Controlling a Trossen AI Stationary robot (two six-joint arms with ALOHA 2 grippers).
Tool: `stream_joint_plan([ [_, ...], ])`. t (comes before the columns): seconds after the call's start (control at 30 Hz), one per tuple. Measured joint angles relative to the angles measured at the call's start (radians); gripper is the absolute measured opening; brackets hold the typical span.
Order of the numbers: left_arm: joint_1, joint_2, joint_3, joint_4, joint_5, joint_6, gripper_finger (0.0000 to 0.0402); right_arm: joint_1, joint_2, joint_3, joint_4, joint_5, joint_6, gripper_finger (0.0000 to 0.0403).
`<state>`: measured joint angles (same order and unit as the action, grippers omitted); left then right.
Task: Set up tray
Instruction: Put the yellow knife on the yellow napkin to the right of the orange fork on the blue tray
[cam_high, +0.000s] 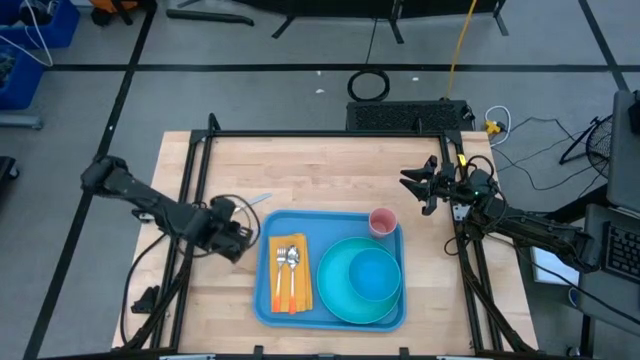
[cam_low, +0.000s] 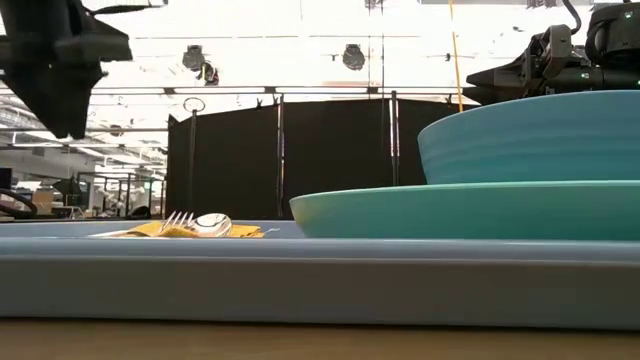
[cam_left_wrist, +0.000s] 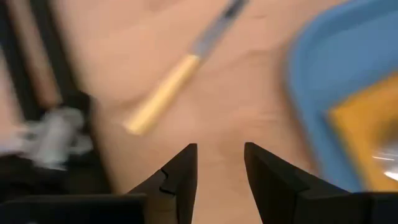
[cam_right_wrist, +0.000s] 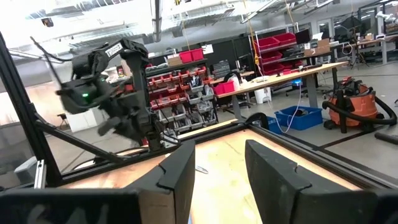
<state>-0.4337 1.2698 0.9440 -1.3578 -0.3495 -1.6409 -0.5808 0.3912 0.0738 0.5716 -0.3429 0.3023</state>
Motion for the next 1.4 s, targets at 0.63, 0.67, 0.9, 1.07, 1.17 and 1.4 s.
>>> stream_joint_plan([
  [0.63, 0.579, -0.089, -0.263, 0.254, 0.278, 0.939, 0.0136, 0.0, 0.0, 0.0, 0.0, 0.0, 0.0, 0.013],
  [0.67, 0.607, -0.089, -0.269, 0.253, 0.286, 0.966, 0.0136, 0.0, 0.0, 0.0, 0.0, 0.0, 0.0, 0.013],
  [0.9, 0.766, -0.079, -0.347, 0.308, 0.325, 1.113, 0.0136, 0.0, 0.0, 0.0, 0.0, 0.0, 0.0, 0.013],
  [1.07, 0.818, -0.079, -0.363, 0.369, 0.398, 1.158, 0.0136, 0.0, 0.0, 0.0, 0.0, 0.0, 0.0, 0.013],
  [1.17, 0.821, -0.079, -0.363, 0.368, 0.402, 1.158, 0.0136, 0.0, 0.0, 0.0, 0.0, 0.0, 0.0, 0.013],
  [1.4, 0.824, -0.079, -0.371, 0.371, 0.345, 1.13, 0.0136, 0.0, 0.0, 0.0, 0.0, 0.0, 0.0, 0.013],
])
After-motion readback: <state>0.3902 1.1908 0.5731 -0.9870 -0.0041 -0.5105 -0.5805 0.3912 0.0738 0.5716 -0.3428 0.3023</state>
